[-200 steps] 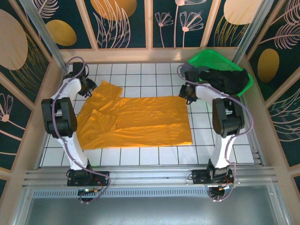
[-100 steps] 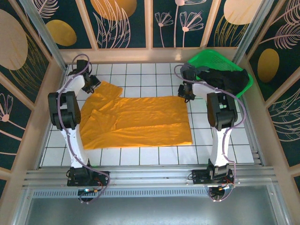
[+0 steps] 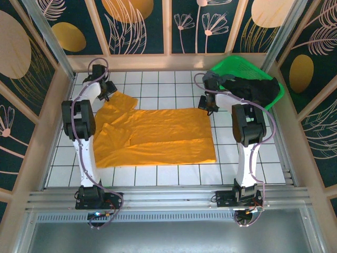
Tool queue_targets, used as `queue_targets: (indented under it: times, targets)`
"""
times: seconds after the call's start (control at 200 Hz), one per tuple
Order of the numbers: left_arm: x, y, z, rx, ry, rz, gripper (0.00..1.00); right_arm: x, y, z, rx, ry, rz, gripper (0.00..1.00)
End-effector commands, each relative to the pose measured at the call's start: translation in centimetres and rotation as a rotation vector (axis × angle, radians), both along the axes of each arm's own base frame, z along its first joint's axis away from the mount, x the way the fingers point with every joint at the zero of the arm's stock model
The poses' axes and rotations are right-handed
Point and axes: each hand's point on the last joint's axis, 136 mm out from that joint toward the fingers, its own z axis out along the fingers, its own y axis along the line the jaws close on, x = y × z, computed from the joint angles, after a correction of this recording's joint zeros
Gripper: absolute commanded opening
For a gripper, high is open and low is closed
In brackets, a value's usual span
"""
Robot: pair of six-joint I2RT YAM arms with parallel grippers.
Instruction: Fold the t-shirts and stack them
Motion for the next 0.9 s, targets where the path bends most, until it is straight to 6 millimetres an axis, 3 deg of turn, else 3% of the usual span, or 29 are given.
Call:
queue_targets:
  times: [0.0,0.285,0.576,0.636,0.821,0.891]
  targets:
    - [2.3,0.1,0.8,0.076,-0.07,-0.027,0.59,-0.5,0.4,0.6,-0.008,0.02,0.026,0.0]
    - [3.0,-2.1,-1.9,0.105,0.017,-0.061,0.57,-0.9,0.2,0.7,-0.016,0.031,0.037,0.0]
    - [1.4,-1.5,-4.7,0.147,0.117,-0.02,0.49,-1.0,0.0,0.6,-0.007,0.034,0.016,0.0]
    - [1.4,-2.0,-5.1,0.12,0.12,-0.03,0.42,-1.2,0.4,0.6,0.018,0.04,0.023,0.0]
    - [1.6,-3.8,-4.2,0.089,0.096,-0.078,0.01,-1.4,0.3,0.7,0.035,0.037,0.015,0.0]
    - [1.4,-3.8,-2.6,0.092,0.077,-0.06,0.0,-1.4,0.3,1.0,0.041,0.03,0.015,0.0]
